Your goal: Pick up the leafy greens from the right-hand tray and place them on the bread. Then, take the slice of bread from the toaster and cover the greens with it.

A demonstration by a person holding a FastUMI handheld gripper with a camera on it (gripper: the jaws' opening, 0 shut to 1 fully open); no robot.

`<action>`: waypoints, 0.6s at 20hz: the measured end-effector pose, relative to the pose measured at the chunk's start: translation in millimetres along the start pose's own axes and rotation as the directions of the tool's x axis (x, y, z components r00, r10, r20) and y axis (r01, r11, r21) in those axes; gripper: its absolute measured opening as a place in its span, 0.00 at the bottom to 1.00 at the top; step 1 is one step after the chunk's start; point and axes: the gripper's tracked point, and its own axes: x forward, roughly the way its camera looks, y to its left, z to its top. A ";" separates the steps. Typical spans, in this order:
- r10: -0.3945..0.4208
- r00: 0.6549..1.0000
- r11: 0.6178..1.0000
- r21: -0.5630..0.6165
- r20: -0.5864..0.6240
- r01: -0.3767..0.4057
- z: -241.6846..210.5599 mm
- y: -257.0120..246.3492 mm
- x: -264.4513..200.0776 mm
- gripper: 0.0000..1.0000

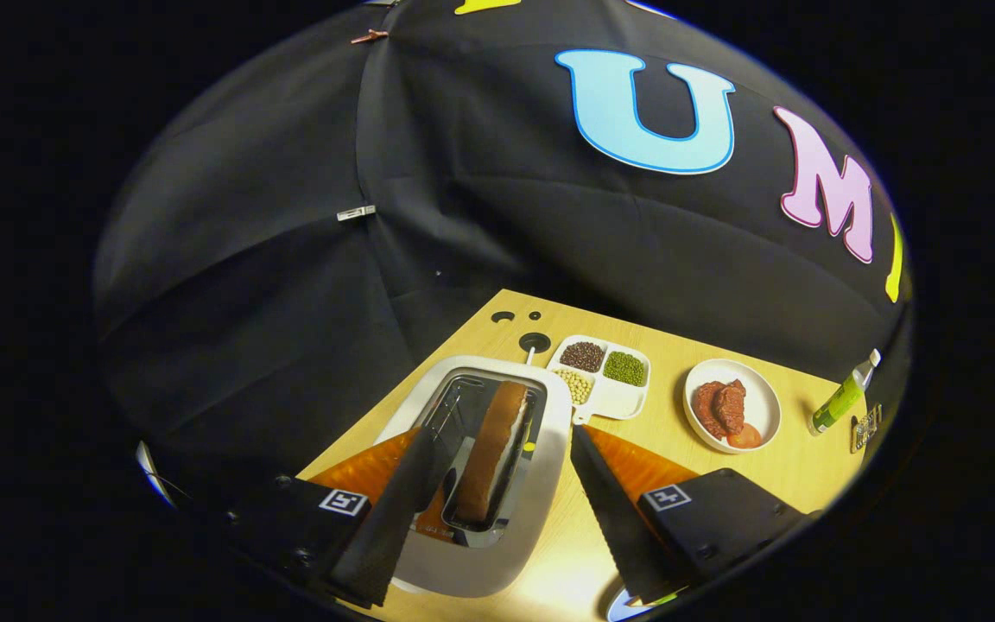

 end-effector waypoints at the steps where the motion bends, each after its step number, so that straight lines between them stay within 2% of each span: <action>1: -0.001 1.000 1.000 0.002 -0.008 0.001 -2.3 1.7 0.7 0.91; 2: 0.003 1.000 1.000 0.004 -0.017 -0.003 -4.5 3.8 1.5 0.82; 3: 0.004 1.000 1.000 0.006 -0.022 -0.004 -6.0 6.0 2.0 0.68; 5: 0.005 1.000 1.000 0.003 -0.028 -0.005 -7.3 8.9 3.7 0.57; 8: -0.008 0.999 1.000 0.006 -0.045 0.008 -10.4 6.5 5.6 0.26; 9: -0.005 0.999 1.000 0.009 -0.051 0.005 -10.6 7.1 6.6 0.20; 12: 0.023 0.998 1.000 0.007 -0.052 -0.023 -9.8 7.4 5.1 0.17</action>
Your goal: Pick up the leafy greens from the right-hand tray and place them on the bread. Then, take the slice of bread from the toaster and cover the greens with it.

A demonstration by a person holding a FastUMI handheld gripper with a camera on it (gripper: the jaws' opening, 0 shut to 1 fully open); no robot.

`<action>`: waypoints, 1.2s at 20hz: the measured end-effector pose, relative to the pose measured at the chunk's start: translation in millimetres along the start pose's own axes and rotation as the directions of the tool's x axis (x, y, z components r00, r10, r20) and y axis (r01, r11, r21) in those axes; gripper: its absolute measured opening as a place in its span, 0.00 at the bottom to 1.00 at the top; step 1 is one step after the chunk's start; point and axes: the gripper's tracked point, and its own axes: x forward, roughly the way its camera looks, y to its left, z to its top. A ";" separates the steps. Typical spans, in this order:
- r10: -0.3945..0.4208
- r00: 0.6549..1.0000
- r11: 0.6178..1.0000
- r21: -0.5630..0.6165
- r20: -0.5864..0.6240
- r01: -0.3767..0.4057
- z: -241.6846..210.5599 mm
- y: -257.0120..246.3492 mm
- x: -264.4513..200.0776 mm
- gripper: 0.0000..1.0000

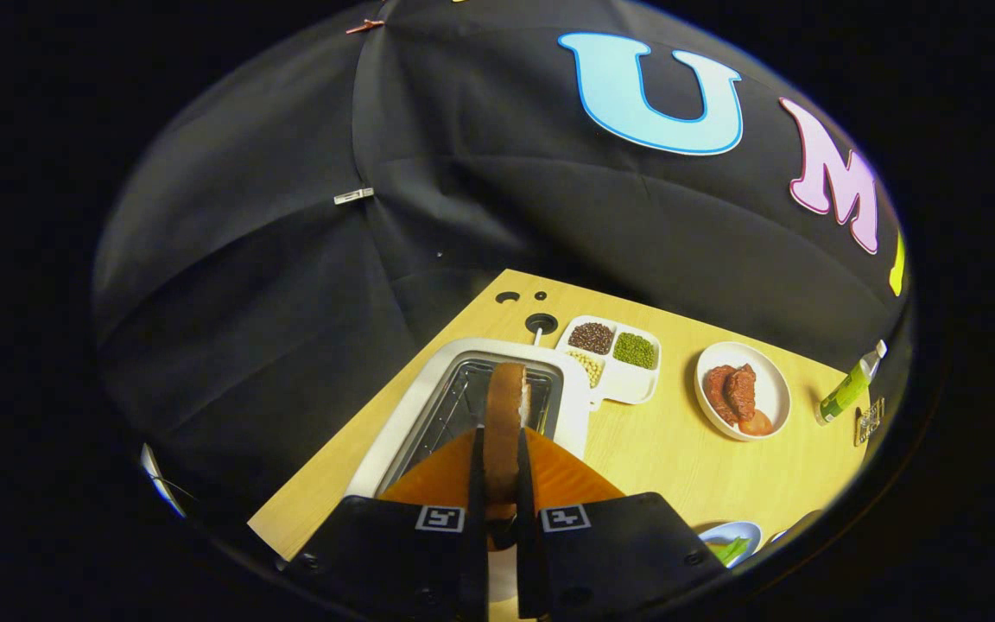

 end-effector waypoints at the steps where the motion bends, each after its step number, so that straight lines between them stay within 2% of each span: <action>1: 0.004 1.000 1.000 0.002 0.009 -0.004 4.7 -1.8 -3.5 0.17; 6: 0.040 0.997 0.999 0.004 0.068 -0.040 27.7 -2.3 -29.5 0.15; 16: 0.034 0.983 0.996 0.075 0.183 -0.049 63.7 -43.0 -88.1 0.15; 24: -0.015 0.981 0.993 0.118 0.192 -0.008 43.9 -102.1 -122.9 0.15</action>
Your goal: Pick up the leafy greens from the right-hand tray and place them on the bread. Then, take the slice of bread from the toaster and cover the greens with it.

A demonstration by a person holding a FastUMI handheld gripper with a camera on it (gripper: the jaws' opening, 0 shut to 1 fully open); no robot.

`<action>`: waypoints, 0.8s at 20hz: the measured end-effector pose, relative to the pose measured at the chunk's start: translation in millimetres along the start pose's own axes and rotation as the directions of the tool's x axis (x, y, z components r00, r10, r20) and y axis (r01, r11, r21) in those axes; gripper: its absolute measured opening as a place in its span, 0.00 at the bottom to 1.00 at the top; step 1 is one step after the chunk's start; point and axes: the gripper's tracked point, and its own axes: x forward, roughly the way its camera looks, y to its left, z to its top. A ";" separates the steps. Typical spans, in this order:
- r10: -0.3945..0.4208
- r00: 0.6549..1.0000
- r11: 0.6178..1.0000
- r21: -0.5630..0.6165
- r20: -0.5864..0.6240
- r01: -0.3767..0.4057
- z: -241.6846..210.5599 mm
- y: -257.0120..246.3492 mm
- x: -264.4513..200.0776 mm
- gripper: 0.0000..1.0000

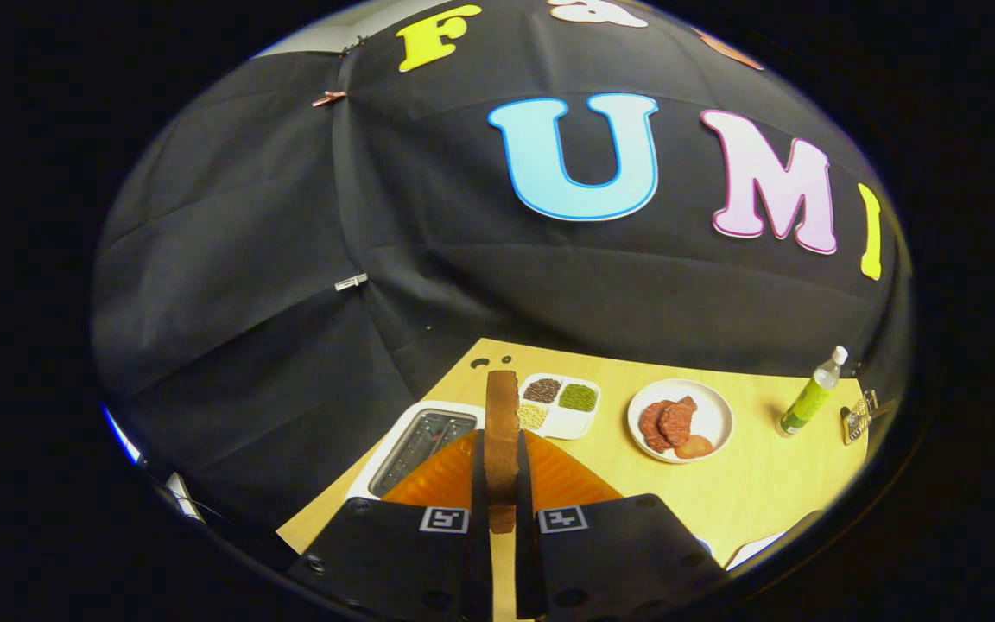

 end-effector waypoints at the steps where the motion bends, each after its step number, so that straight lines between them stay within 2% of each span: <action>1: -0.008 1.000 1.000 0.016 -0.009 0.008 -7.5 -9.8 -5.2 0.14; 5: -0.031 0.997 0.993 0.109 -0.064 0.038 -49.1 -48.7 -24.3 0.14; 9: -0.057 0.991 0.987 0.144 -0.119 0.074 -89.1 -82.8 -37.0 0.15; 16: -0.061 0.980 0.963 0.248 -0.190 0.108 -148.8 -120.4 -39.6 0.14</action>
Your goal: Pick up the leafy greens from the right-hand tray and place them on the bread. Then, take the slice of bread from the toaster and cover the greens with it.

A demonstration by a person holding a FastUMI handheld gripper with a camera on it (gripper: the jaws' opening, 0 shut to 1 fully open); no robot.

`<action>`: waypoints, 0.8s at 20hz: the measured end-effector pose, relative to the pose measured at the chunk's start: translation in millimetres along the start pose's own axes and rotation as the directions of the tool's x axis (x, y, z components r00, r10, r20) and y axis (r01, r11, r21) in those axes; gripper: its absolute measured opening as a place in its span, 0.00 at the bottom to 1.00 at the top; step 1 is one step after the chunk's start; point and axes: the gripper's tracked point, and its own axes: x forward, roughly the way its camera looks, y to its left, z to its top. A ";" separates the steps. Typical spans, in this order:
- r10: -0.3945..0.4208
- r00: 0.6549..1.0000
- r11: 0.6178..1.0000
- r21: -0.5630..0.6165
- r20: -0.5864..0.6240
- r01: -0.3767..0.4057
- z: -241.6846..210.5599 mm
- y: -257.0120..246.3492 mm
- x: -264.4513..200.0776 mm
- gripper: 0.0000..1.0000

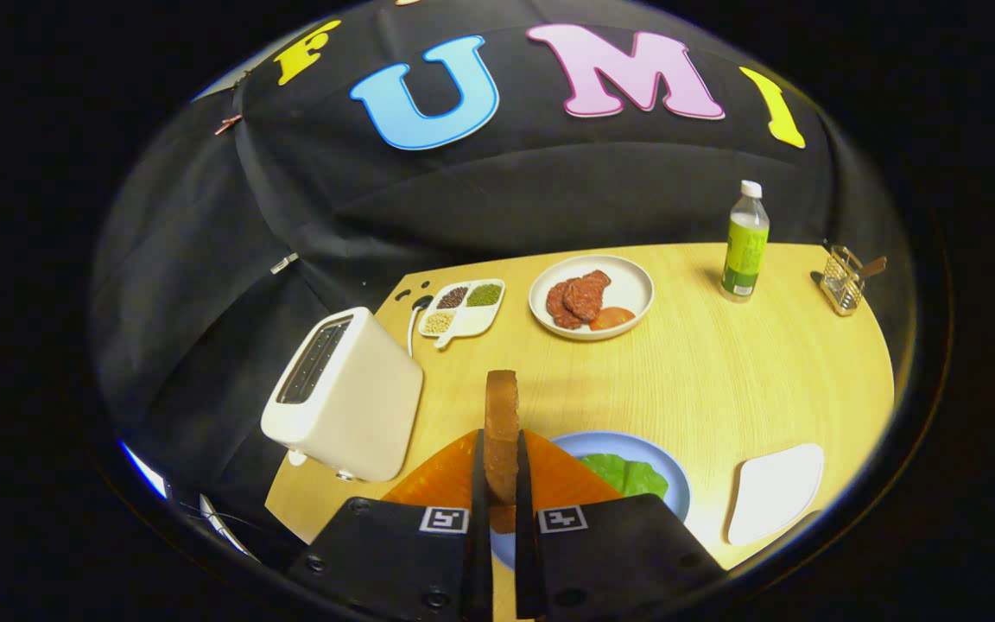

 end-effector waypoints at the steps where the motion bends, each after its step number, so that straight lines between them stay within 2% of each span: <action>1: -0.003 1.000 1.000 0.013 -0.010 0.003 -5.7 -4.8 0.9 0.14; 11: -0.033 0.998 0.998 0.051 -0.063 0.036 -37.2 -32.9 7.9 0.15; 16: -0.098 0.992 0.995 0.017 -0.074 0.100 -51.4 -58.7 1.2 0.17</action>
